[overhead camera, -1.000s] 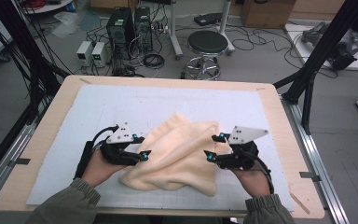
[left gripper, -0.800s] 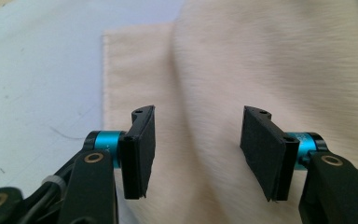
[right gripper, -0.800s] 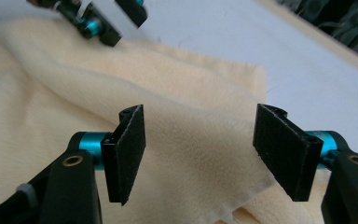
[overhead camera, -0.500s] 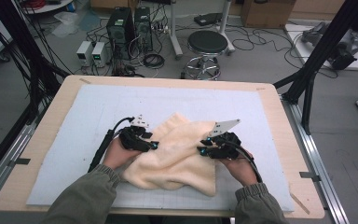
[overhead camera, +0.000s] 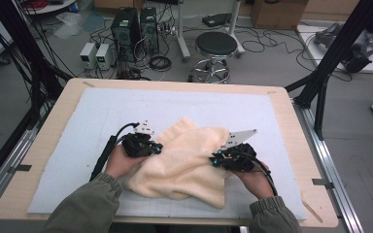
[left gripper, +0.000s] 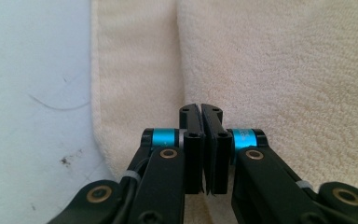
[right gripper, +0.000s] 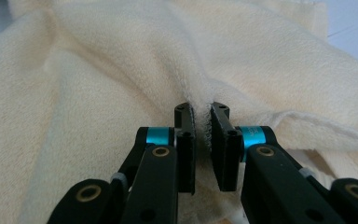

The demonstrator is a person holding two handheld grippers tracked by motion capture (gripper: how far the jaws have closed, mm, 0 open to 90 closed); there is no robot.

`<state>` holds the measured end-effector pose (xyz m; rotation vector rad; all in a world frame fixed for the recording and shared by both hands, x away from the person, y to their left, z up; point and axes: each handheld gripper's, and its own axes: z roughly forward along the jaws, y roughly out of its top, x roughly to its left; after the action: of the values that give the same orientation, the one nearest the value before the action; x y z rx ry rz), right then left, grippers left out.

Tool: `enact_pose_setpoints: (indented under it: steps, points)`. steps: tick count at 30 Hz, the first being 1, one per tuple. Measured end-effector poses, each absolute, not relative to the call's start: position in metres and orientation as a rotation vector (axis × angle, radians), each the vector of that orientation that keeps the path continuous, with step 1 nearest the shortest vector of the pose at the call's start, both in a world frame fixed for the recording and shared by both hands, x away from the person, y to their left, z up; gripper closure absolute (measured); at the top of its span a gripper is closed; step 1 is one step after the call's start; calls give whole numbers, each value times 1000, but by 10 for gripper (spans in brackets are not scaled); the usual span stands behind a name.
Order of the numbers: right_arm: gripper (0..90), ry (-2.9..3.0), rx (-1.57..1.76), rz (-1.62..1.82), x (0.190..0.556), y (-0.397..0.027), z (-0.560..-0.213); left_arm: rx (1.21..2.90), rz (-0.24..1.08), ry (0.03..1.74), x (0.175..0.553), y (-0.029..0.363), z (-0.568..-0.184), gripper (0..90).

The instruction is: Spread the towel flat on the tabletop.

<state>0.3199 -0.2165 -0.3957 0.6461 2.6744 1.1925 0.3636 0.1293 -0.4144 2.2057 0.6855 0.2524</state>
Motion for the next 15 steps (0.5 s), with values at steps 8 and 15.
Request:
enact_pose_setpoints:
  steps: [8, 15]
  points:
    - [823, 2654, 662, 1256, 282, -250, -386, 2191, 315, 745, 371, 129, -420, 568]
    - [772, 2650, 696, 1282, 275, -256, -387, 2258, 304, 768, 375, 123, -433, 552]
